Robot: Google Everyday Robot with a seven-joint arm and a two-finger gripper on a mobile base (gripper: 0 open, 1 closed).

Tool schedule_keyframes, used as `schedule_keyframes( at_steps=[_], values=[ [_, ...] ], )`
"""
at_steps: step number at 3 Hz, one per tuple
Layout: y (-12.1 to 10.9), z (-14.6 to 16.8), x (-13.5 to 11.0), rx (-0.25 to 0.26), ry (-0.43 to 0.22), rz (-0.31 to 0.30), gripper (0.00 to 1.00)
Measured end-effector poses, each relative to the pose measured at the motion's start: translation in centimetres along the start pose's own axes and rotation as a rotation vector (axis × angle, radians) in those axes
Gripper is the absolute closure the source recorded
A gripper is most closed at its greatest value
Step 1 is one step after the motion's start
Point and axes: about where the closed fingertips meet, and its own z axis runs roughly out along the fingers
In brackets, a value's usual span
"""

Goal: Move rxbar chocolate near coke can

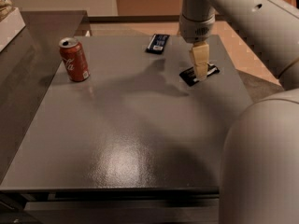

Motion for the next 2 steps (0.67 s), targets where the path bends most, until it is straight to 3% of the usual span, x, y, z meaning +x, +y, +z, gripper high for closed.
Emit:
schedule_keyframes(
  at_steps=[1, 2],
  values=[
    [-1.3, 1.9, 1.2, -0.029, 0.016, -0.049, 0.0],
    [-1.9, 3.2, 2.4, -0.043, -0.017, -0.069, 0.0]
  ],
)
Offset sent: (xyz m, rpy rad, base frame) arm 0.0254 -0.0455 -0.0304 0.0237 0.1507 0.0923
